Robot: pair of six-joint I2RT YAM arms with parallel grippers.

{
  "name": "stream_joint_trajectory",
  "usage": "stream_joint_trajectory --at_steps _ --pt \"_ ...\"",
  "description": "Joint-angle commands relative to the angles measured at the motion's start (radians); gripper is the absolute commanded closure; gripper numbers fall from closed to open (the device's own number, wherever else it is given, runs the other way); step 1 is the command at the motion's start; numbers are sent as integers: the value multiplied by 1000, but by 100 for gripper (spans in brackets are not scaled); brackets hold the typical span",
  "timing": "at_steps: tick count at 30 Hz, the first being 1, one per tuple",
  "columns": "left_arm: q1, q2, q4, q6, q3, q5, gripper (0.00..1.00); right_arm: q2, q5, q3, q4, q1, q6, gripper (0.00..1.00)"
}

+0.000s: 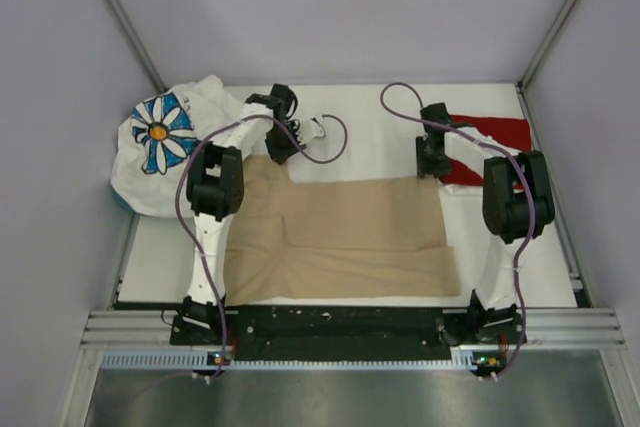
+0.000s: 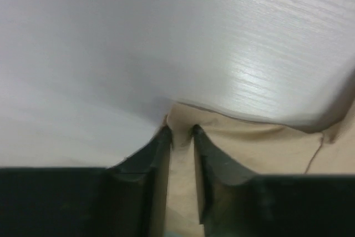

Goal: Fold and stack the t-shirts

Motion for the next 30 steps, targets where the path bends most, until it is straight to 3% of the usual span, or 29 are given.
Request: stream_joint_trajectory --at_steps 1,2,9,11,14,22,30 --pt "8 58 -170 15 63 54 85 -77 -102 -8 24 4 4 62" --pt "10 48 -187 14 60 65 100 -76 -90 -16 24 4 13 62" --pt "11 -130 -34 -83 -69 70 100 -38 -45 -18 27 1 15 62" --pt "11 -181 0 -117 -94 65 100 -11 -33 -19 24 -10 18 72" --pt "10 -255 19 -144 -138 36 100 -11 -27 -33 24 -14 21 100" --pt "-7 -546 -82 -199 -383 48 100 -226 -56 -211 24 -14 87 100" --pt "-157 -819 -460 -141 -687 103 100 -487 -226 -458 59 -13 158 100"
